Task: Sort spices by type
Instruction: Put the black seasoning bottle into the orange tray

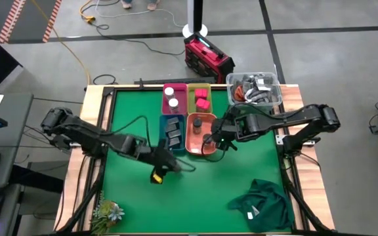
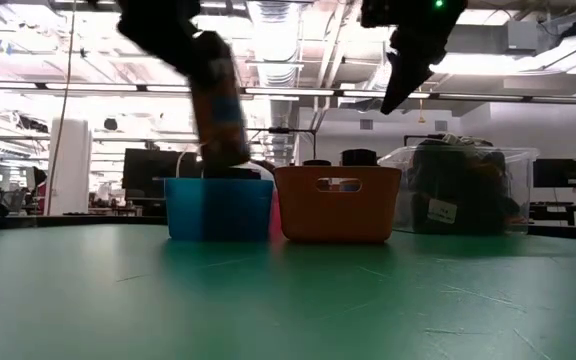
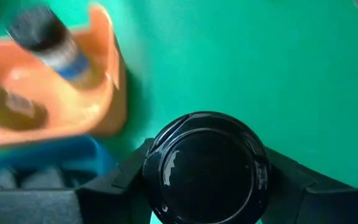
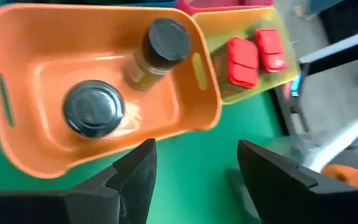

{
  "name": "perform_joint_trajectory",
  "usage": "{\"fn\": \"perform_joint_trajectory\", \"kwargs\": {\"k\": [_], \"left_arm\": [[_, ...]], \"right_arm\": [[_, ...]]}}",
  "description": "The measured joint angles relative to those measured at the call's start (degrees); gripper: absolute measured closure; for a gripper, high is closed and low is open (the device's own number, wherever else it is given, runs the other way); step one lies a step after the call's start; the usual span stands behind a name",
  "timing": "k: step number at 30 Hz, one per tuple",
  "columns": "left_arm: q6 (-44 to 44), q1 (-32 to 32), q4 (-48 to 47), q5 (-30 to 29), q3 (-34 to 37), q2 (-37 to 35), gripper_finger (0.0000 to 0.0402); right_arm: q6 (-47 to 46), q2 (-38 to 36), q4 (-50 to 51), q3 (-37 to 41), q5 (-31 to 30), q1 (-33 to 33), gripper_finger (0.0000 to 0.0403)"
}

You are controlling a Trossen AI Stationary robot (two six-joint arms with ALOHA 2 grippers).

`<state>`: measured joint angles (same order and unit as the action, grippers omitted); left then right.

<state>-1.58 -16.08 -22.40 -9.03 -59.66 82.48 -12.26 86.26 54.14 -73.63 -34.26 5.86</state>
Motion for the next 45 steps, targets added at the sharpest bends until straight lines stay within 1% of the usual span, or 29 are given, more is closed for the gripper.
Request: {"fn": "perform_joint_trajectory", "kwargs": {"k": [4,9,14,18,21,25,27,33,36,40,45], "left_arm": [[5.7,4.48,0.45,1.1,-3.24,0.0,0.0195],[8.54,11.07,6.47,1.75,-4.35,-0.02,0.0194],[8.56,17.48,9.07,8.05,-4.33,0.11,0.0193],[8.32,20.4,12.98,12.3,-4.33,0.11,0.0194],[8.54,21.27,13.58,14.81,-4.33,0.14,0.0195],[9.06,21.57,13.97,14.95,-4.26,2.78,0.0195],[9.33,21.6,14.36,14.95,-4.56,5.29,0.0195],[11.76,22.0,10.32,12.3,-10.32,13.66,0.0195],[12.11,22.65,7.81,12.16,-13.86,16.34,0.0195],[12.21,23.61,3.03,12.16,-16.46,19.04,0.0195],[11.83,23.95,1.88,12.21,-16.59,19.79,0.0194]], "right_arm": [[-1.27,-0.02,3.32,-0.01,-6.29,2.05,0.0143],[-3.24,-0.02,5.29,-0.01,-12.2,4.03,0.0143],[-3.34,-0.04,5.43,-0.01,-12.63,5.05,0.0143],[-2.53,-0.04,5.89,-0.08,-12.66,5.03,0.0143],[-2.46,-0.04,6.87,-0.08,-12.81,4.41,0.0143],[-2.21,-0.27,7.34,-0.08,-12.83,3.69,0.0143],[-2.13,-0.54,7.27,-0.1,-13.07,3.38,0.0143],[-2.28,-1.34,7.09,-0.1,-13.89,3.7,0.0143],[-2.46,-1.7,7.47,-0.1,-13.9,4.37,0.0143],[-2.7,-1.73,7.43,-0.1,-13.87,5.31,0.0143],[-2.74,-1.73,7.24,-0.1,-13.86,5.75,0.0143]]}}
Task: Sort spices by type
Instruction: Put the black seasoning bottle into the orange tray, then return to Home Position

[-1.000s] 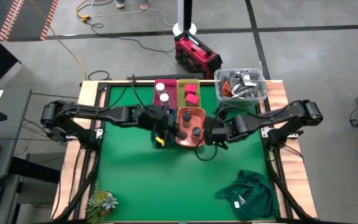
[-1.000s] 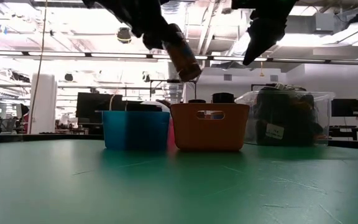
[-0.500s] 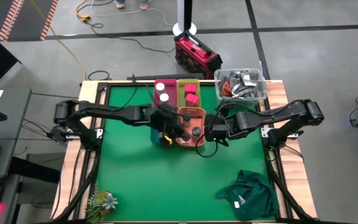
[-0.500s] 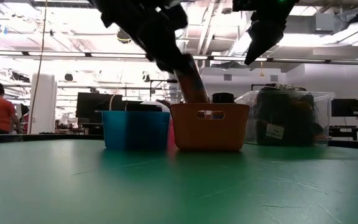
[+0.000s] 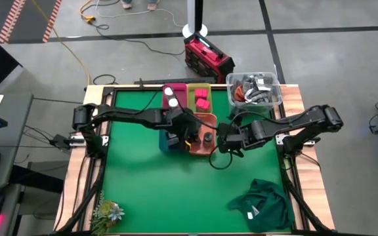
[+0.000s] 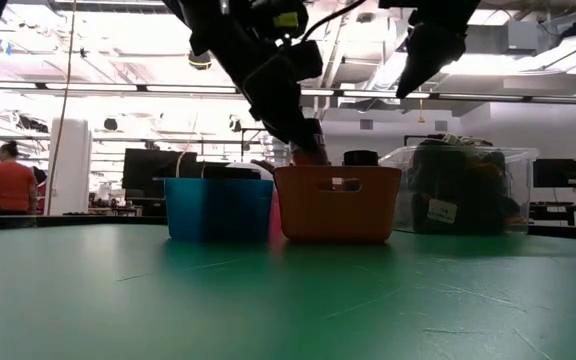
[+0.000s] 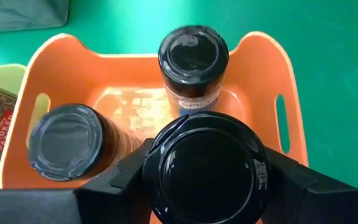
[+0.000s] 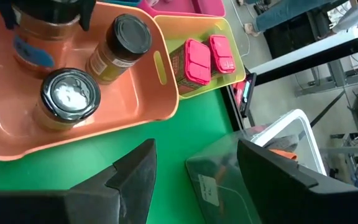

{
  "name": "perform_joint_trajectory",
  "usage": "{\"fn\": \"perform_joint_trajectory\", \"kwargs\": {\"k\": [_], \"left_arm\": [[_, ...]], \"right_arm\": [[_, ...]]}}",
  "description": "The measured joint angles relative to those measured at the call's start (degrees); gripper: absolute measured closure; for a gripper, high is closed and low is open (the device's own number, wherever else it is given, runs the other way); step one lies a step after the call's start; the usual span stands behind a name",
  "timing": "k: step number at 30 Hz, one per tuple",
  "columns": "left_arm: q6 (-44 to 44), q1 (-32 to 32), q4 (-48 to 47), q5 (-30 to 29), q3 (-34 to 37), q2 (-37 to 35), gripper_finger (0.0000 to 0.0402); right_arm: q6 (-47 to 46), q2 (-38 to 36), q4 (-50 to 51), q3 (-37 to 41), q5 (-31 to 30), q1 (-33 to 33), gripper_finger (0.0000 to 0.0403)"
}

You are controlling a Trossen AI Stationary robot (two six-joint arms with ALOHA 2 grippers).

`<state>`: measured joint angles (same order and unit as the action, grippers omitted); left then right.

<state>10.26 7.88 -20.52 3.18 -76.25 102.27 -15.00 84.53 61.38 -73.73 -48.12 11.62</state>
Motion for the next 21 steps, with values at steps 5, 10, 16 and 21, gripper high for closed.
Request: {"fn": "perform_joint_trajectory", "kwargs": {"k": [5,10,16,21], "left_arm": [[-0.39,0.0,0.36,-0.02,-0.04,-0.01,0.0182],[-0.03,-0.12,0.09,-0.04,-0.04,-0.01,0.0163],[-0.28,-0.15,-0.47,0.02,-0.04,-0.01,0.0153],[-0.42,-0.24,-0.45,1.03,-0.04,-0.17,0.0152]], "right_arm": [[-0.12,0.0,-0.68,0.0,0.04,0.0,0.0143],[-1.09,0.02,-0.49,0.0,0.27,0.0,0.0143],[-1.11,0.02,-0.46,0.0,0.29,0.02,0.0143],[-1.12,0.02,-0.39,0.0,0.29,0.02,0.0143]]}}
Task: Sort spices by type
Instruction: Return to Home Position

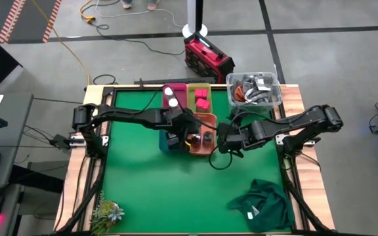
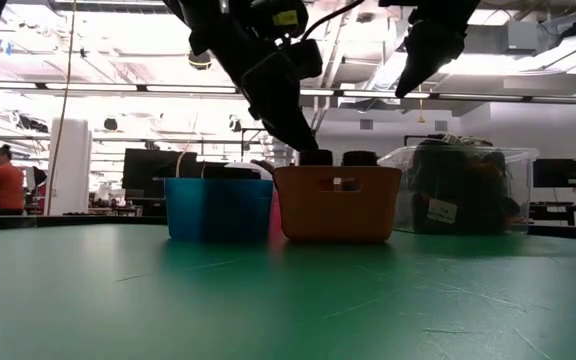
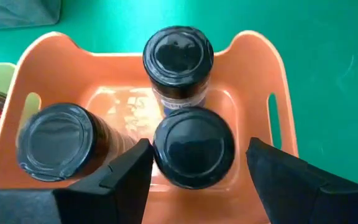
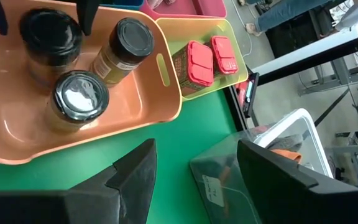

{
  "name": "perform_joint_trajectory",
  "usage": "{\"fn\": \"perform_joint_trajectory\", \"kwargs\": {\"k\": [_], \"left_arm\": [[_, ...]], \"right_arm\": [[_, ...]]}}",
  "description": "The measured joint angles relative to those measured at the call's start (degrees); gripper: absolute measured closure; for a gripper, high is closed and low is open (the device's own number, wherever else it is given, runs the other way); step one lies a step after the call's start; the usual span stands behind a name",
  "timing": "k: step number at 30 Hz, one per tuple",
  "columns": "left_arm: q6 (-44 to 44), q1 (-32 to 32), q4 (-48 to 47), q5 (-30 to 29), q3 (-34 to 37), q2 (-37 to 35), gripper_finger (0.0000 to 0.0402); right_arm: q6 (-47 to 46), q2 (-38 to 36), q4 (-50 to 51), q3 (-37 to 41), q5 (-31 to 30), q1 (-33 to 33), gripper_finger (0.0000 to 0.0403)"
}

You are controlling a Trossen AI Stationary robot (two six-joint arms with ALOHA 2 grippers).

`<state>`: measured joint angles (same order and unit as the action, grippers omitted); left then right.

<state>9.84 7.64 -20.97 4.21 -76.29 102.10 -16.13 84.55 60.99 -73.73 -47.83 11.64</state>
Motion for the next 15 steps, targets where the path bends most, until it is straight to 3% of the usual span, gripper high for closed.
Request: {"fn": "perform_joint_trajectory", "kwargs": {"k": [10,15], "left_arm": [[1.67,-0.19,-1.79,-7.27,0.13,-9.5,0.0152],[3.59,-4.26,6.44,-13.83,6.8,-18.97,0.0157]], "right_arm": [[0.22,0.01,0.03,0.36,0.31,-0.04,0.0143],[1.41,-7.18,-6.06,9.4,0.29,-2.45,0.0143]]}}
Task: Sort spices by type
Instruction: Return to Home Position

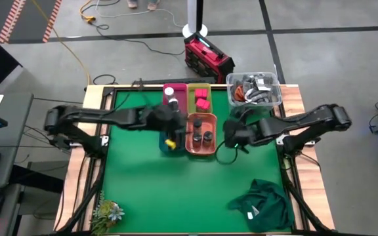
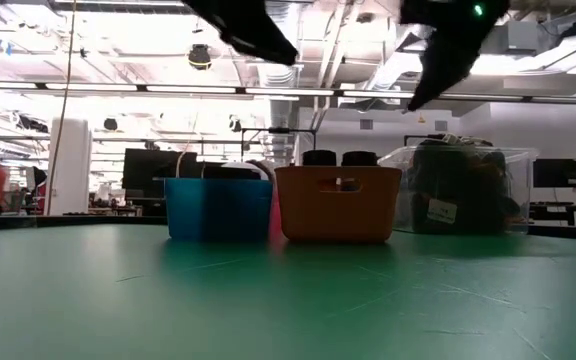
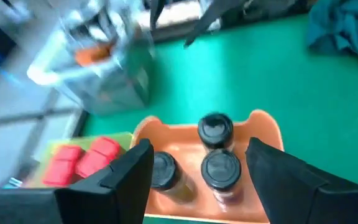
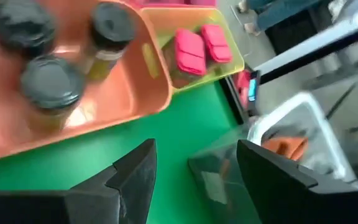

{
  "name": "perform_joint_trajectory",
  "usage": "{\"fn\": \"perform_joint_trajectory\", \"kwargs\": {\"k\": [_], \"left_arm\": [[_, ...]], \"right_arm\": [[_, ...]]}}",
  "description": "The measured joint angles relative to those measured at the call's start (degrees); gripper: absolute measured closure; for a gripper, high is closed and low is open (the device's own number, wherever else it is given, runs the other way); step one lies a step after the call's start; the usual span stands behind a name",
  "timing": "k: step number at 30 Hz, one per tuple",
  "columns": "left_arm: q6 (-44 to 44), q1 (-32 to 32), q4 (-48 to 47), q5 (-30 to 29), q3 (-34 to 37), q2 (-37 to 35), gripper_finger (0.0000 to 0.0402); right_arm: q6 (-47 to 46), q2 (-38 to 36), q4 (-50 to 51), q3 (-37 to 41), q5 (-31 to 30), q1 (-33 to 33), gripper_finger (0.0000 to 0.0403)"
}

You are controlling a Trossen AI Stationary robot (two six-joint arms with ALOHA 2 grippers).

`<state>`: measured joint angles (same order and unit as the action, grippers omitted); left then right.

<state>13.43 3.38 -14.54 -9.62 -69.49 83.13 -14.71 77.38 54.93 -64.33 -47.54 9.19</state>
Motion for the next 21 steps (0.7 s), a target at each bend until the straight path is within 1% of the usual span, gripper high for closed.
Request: {"fn": "perform_joint_trajectory", "kwargs": {"k": [2,4,9,11,15,18,21], "left_arm": [[0.76,-2.38,4.77,-4.21,4.97,-3.96,0.0163],[0.77,-4.08,8.56,-6.6,10.26,-8.06,0.0169],[-3.83,-6.84,18.38,-7.04,24.23,-17.37,0.018],[-6.2,-7.13,21.15,-7.06,29.17,-20.68,0.0183],[-10.12,-7.16,25.66,-7.21,36.84,-27.48,0.0186],[-10.95,-7.7,25.98,-7.29,40.47,-32.36,0.0187],[-10.33,-8.8,26.11,-9.43,43.03,-36.58,0.0187]], "right_arm": [[-0.1,-5.22,-5.41,6.11,1.79,-1.08,0.0143],[1.31,-10.55,-12.38,12.23,4.72,-1.73,0.0143],[8.85,-21.72,-35.11,25.95,14.79,-1.75,0.0143],[11.6,-24.82,-41.2,30.08,18.09,-1.8,0.0143],[13.55,-30.73,-46.45,36.27,20.16,-3.03,0.0143],[13.47,-35.41,-49.82,40.43,24.24,-4.39,0.0143],[12.11,-40.3,-52.05,43.77,28.07,-6.34,0.0143]]}}
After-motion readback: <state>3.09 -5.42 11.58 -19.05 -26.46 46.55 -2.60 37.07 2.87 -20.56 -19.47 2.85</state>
